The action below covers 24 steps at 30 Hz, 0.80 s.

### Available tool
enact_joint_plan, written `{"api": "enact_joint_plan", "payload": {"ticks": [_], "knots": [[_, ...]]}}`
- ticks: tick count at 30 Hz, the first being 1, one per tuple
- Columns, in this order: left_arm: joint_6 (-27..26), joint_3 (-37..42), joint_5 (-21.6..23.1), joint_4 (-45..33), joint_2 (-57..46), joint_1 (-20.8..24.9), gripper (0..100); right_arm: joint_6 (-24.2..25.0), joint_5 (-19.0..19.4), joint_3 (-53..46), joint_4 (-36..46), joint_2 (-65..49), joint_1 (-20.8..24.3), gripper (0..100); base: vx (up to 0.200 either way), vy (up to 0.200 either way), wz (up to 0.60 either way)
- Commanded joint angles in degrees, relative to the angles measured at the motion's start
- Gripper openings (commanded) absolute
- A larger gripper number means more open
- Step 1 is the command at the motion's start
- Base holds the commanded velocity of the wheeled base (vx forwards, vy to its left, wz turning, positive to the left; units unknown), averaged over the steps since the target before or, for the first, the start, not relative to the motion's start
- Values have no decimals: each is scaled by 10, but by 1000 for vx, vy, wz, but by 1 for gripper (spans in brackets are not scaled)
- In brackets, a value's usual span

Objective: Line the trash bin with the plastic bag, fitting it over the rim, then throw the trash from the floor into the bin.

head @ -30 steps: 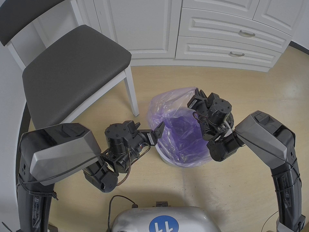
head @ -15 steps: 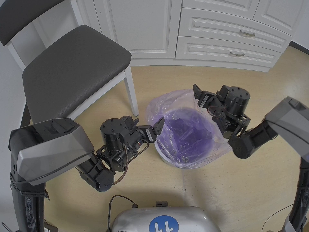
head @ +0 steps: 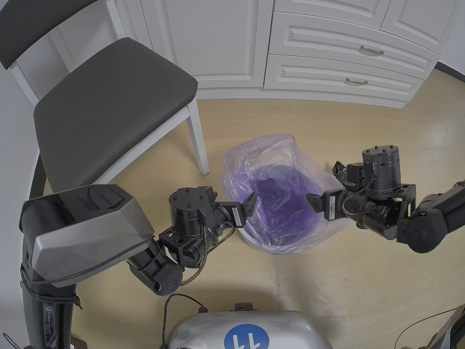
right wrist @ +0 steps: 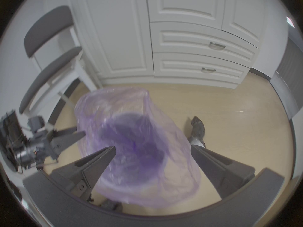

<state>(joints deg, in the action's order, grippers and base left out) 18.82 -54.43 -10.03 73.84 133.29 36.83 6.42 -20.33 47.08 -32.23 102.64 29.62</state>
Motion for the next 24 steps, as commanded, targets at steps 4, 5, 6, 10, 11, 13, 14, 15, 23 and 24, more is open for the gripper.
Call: {"api": "enact_joint_plan", "payload": {"ticks": [4, 5, 6, 10, 11, 13, 14, 15, 23, 24], "knots": [[1, -28, -24, -19, 38, 12, 100, -58, 17, -59, 59, -105, 5, 100, 0, 0, 0], [1, -27, -24, -19, 36, 12, 100, -63, 28, -65, 61, -112, 5, 100, 0, 0, 0], [1, -25, -24, -19, 36, 13, 100, -64, 31, -67, 62, -115, 5, 100, 0, 0, 0], [1, -21, -28, -29, 19, 16, 0, -66, 33, -74, 62, -118, 5, 100, 0, 0, 0], [1, -16, -35, -50, 5, 20, 0, -70, 33, -76, 61, -120, 5, 100, 0, 0, 0], [1, -8, -39, -85, -24, 25, 0, -81, 33, -81, 63, -128, 5, 100, 0, 0, 0], [2, -4, -40, -105, -40, 27, 0, -87, 33, -85, 63, -133, 5, 100, 0, 0, 0], [3, 0, -40, -121, -57, 30, 0, -91, 33, -88, 63, -137, 5, 100, 0, 0, 0], [16, 27, -40, -225, -169, 51, 0, -94, 34, -94, 67, -146, 4, 100, 0, 0, 0], [21, 27, -40, -237, -177, 56, 0, -94, 34, -93, 66, -146, 4, 100, 0, 0, 0]]}}
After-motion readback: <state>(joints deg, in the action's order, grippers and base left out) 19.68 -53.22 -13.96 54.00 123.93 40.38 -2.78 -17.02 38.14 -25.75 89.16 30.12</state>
